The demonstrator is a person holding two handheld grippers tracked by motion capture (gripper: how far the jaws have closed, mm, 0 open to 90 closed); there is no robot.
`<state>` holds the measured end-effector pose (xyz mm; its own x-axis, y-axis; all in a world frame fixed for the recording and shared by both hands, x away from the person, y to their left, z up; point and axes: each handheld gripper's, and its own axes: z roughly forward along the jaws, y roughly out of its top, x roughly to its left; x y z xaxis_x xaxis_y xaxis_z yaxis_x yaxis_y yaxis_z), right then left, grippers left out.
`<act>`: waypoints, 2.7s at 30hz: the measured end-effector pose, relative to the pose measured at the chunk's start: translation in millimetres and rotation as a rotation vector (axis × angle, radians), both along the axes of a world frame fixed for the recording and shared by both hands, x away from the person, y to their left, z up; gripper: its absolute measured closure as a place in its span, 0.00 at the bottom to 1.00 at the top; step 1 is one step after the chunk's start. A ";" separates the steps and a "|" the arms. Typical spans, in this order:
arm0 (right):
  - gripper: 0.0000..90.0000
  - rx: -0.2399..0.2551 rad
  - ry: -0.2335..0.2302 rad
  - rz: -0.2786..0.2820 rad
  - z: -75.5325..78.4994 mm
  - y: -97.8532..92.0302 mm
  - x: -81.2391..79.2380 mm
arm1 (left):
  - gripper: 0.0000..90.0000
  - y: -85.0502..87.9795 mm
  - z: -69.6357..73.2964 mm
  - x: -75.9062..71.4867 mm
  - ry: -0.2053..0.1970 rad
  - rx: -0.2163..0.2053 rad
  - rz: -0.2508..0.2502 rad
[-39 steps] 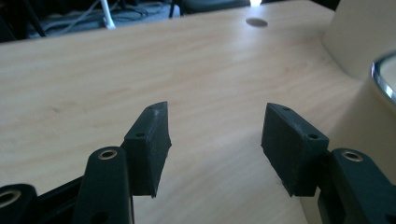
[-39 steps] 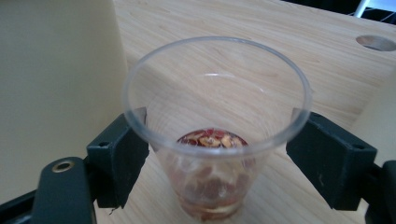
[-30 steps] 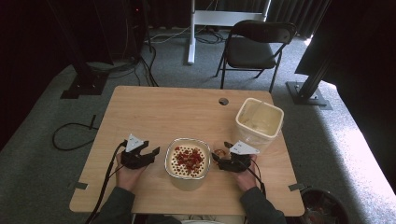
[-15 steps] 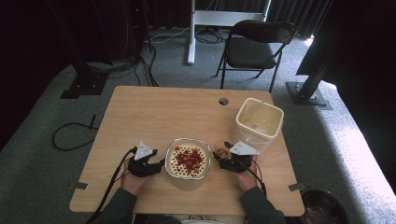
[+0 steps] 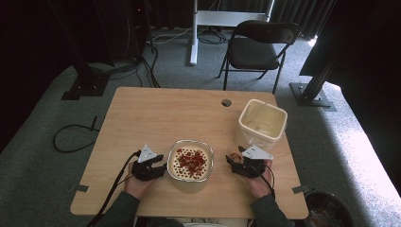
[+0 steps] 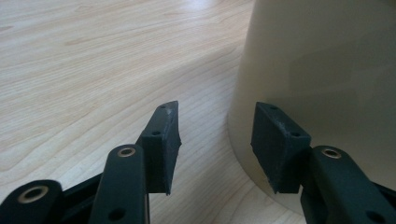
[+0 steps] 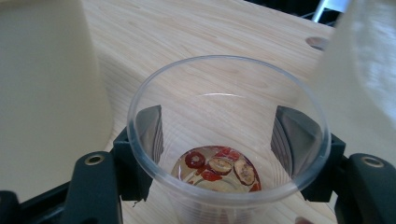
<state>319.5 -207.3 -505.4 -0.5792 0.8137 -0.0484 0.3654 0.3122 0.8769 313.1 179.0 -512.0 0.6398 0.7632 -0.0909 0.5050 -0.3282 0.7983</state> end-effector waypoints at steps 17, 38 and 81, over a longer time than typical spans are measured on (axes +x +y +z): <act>0.37 0.030 -0.014 -0.062 16.4 -19.8 -9.4 | 0.60 -18.7 -0.2 -3.0 0.012 -0.018 -0.064; 0.37 -0.004 -0.023 -0.078 38.8 -31.3 -15.4 | 0.59 -63.5 -0.1 -16.6 0.015 -0.029 -0.197; 0.37 -0.315 -0.213 -0.039 90.9 -1.2 -25.0 | 0.49 -35.2 -16.8 2.7 0.013 0.049 -0.039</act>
